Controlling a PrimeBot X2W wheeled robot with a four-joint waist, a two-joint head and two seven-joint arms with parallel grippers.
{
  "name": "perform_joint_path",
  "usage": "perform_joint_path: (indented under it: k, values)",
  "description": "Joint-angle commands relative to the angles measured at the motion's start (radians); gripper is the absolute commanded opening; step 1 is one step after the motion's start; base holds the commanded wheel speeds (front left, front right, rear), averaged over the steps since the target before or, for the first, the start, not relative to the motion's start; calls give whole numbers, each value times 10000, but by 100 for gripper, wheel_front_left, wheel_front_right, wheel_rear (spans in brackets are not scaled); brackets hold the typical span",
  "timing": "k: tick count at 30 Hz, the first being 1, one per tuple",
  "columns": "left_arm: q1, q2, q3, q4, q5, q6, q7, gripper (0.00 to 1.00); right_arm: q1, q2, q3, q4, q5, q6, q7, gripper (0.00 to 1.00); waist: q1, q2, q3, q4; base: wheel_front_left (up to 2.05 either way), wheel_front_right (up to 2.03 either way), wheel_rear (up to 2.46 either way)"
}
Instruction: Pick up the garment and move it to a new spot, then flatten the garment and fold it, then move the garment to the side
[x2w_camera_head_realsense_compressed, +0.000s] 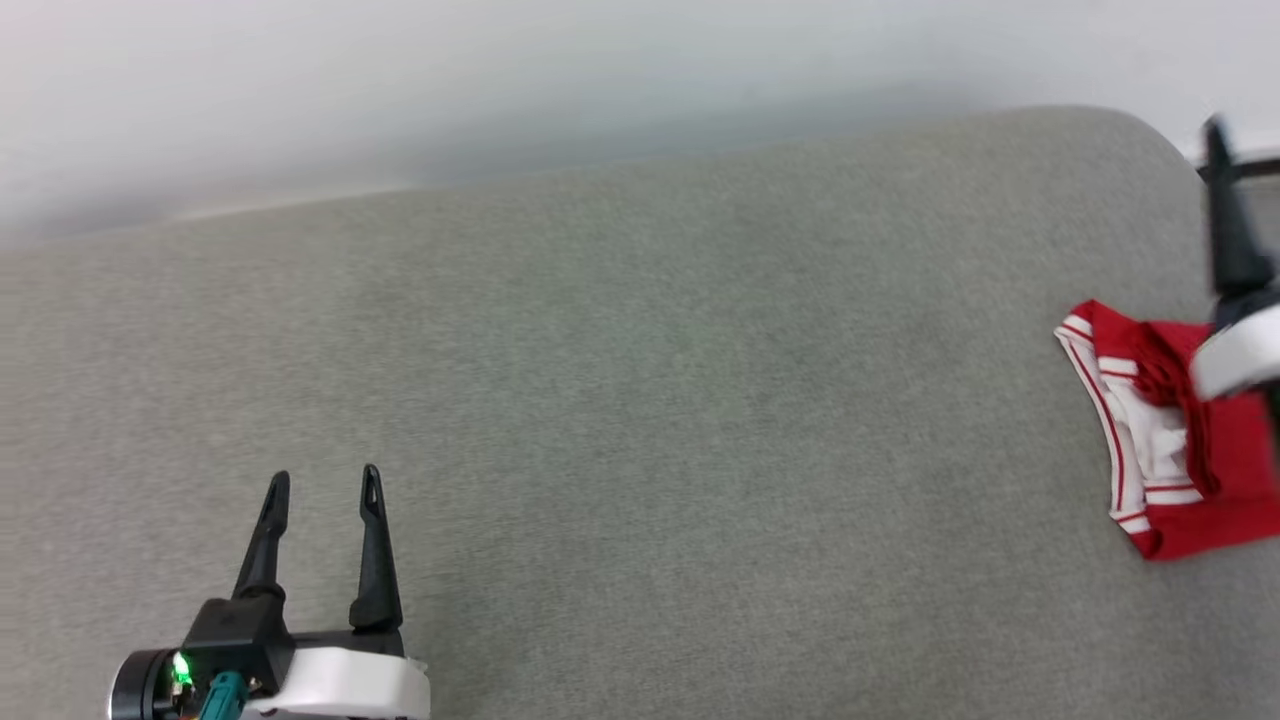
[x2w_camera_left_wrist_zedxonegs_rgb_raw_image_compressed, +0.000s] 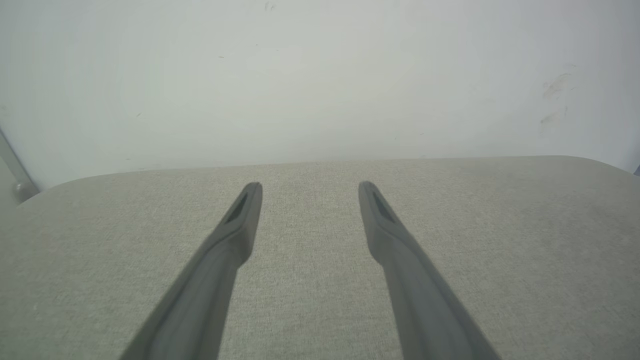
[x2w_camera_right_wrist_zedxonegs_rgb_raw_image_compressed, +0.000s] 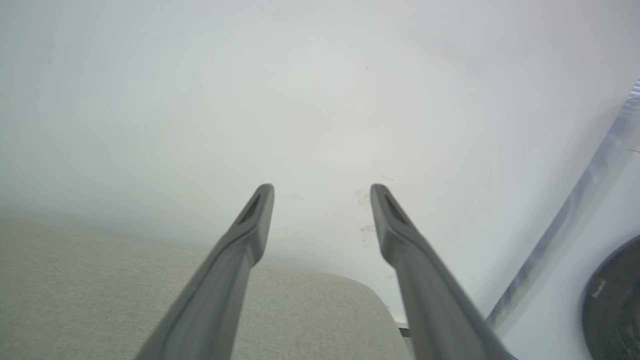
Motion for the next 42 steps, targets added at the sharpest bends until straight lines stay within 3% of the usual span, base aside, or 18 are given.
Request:
perform_joint_path:
  k: [1, 9, 17, 26, 42]
  values:
    - [140, -12, -8, 18, 6, 56, -22, 100, 543, 377, -159, -448, -269, -7, -40, 100, 1, 0, -360, 341, 0, 0, 0]
    - [456, -14, -261, 266, 42, 136, -22, 100, 3397, 2283, -612, -2541, -905, -7, -38, 100, 1, 0, -920, 886, 0, 0, 0]
    - [687, -11, -284, 422, 28, 83, -22, 100, 5352, 3377, -1043, -3346, -919, -7, -38, 100, 1, 0, -1269, 1138, 0, 0, 0]
    - [874, -12, -318, 503, -134, 67, -22, 100, 6772, 3894, -1323, -4045, -895, -7, -39, 100, 1, 0, -1507, 1249, 0, 0, 0]
    - [967, -12, -294, 672, -363, -197, -22, 100, 7685, 4098, -1505, -4552, -913, -7, -40, 100, 1, 0, -1595, 1406, 0, 0, 0]
